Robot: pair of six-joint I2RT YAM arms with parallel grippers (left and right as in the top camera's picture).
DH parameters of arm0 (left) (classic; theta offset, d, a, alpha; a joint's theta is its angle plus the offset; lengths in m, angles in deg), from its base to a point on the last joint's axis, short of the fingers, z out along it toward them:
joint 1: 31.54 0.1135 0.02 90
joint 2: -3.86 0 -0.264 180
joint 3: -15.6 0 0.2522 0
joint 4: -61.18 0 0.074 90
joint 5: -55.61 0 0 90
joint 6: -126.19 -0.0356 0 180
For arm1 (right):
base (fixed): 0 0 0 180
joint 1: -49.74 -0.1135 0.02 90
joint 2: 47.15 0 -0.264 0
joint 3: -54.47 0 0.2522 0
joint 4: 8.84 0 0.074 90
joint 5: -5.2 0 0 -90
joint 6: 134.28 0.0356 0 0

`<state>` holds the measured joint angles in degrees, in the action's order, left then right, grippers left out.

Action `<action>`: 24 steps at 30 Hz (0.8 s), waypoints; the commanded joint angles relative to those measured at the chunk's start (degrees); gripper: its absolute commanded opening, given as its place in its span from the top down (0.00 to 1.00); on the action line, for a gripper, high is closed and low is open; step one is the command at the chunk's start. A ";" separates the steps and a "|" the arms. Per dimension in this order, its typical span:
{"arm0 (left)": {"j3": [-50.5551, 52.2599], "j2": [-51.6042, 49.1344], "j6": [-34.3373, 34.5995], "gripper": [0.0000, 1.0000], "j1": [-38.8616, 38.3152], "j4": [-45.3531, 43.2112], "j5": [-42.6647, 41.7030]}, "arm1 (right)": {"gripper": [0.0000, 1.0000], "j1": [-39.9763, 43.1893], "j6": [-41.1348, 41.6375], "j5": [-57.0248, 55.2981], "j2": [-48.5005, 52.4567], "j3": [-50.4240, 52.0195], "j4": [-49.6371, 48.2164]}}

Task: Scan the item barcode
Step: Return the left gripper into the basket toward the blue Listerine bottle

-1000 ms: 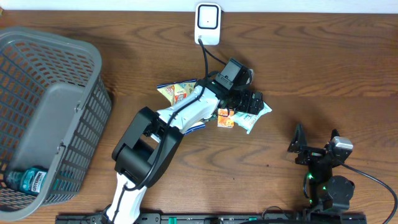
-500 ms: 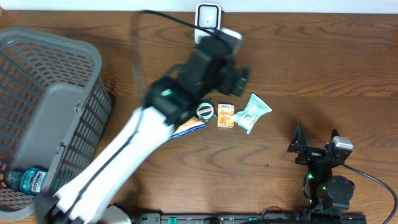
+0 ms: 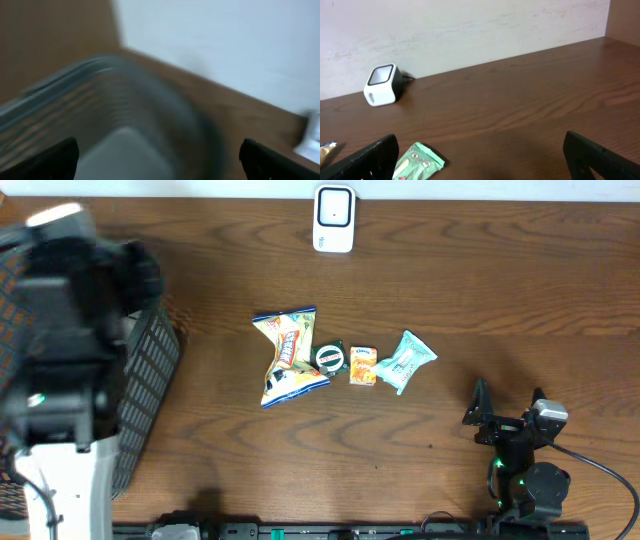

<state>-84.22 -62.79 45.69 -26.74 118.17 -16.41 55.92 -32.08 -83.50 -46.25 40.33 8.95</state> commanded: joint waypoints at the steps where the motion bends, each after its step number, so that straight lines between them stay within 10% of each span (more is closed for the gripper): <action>1: -0.74 -0.09 1.77 0.02 5.11 2.69 0.66 | 0.01 -0.26 0.61 -0.31 -0.15 0.07 0.24; 5: -0.68 -1.92 2.73 0.02 9.90 8.96 0.72 | 0.01 -0.26 0.59 -0.31 -0.15 0.07 0.24; 13: 0.92 -8.35 26.80 0.02 22.77 22.69 0.72 | 0.01 -0.26 0.59 -0.31 -0.15 0.07 0.24; 24: 15.02 -17.07 34.73 0.02 35.21 20.04 0.76 | 0.01 -0.26 0.59 -0.31 -0.15 0.07 0.24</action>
<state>-73.54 -77.78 76.68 5.26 139.72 -16.08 55.92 -32.08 -83.50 -46.25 40.33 8.98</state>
